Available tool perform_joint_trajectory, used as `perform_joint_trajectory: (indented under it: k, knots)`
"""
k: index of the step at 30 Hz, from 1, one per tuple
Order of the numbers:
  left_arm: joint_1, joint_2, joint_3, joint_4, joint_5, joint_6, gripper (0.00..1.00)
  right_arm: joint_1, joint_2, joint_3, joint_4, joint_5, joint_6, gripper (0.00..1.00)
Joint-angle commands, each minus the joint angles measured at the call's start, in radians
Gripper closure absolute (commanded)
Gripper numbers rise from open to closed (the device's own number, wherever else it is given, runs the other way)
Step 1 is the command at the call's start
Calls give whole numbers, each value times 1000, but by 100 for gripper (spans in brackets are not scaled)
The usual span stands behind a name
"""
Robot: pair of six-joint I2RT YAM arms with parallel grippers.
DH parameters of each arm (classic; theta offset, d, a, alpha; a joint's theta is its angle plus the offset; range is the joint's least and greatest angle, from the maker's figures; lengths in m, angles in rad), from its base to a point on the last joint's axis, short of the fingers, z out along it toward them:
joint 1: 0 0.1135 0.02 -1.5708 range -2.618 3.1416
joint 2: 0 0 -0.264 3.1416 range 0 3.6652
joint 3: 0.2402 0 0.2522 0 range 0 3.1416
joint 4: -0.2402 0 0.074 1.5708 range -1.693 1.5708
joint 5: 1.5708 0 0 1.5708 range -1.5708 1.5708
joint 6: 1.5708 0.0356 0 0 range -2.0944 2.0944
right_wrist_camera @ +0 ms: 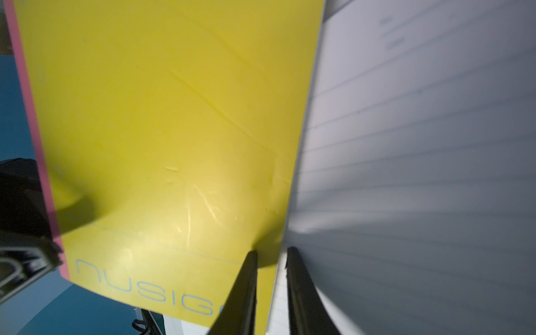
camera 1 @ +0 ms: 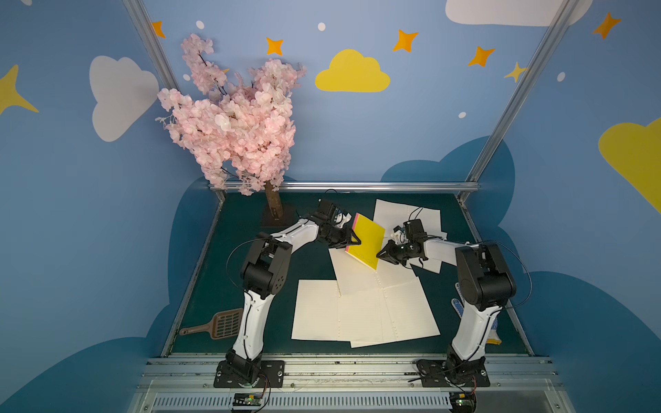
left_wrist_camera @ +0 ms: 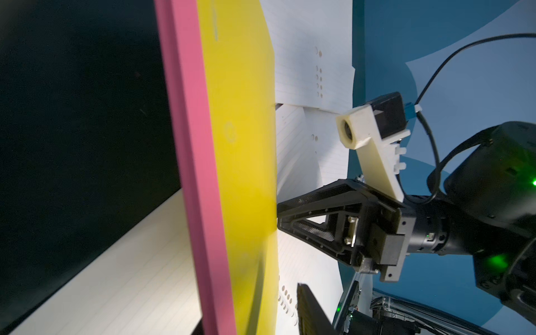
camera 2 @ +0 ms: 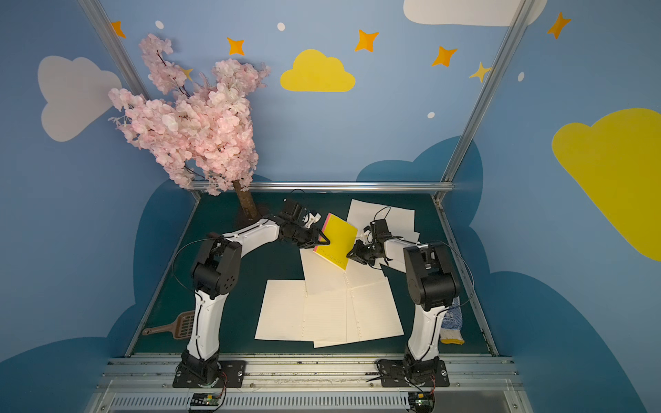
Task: Close the notebook
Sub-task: Pick up the notebook at the notebook.
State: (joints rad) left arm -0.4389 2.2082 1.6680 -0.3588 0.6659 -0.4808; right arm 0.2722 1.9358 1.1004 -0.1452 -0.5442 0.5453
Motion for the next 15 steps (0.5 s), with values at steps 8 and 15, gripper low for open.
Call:
perform_joint_trajectory:
  k: [8, 15]
  knots:
    - [-6, -36, 33, -77, -70, 62, 90, 9, 9, -11, -24, 8, -3, 78]
    - [-12, -54, 38, -94, -110, 67, 97, 8, -14, -13, -32, 7, -9, 76]
